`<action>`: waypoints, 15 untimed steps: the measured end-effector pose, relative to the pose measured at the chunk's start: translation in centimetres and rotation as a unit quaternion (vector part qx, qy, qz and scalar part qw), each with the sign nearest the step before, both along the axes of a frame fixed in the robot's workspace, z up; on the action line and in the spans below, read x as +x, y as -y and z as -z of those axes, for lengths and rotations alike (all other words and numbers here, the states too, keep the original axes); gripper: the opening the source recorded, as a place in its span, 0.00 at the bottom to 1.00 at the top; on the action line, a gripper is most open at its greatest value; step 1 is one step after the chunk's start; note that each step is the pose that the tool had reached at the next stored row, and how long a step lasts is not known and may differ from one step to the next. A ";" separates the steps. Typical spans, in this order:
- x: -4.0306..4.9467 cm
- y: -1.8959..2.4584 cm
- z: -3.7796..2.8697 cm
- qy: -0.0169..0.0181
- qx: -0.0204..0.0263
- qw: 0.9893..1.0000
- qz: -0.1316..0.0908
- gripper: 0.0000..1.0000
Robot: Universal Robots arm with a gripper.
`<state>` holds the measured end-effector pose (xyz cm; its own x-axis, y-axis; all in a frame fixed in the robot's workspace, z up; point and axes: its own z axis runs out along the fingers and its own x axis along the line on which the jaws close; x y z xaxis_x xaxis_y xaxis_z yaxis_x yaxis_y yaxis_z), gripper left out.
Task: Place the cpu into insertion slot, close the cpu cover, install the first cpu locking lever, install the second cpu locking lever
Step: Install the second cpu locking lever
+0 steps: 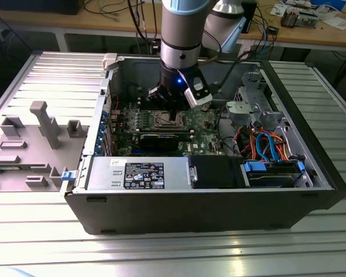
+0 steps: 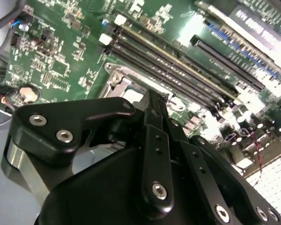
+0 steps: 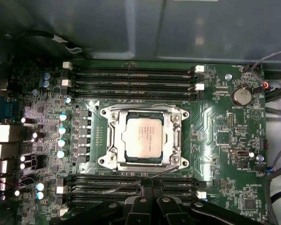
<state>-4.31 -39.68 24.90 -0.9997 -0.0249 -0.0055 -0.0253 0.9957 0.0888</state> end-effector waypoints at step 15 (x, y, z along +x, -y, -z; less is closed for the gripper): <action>-2.21 0.57 0.87 -0.002 0.012 1.000 0.000 0.11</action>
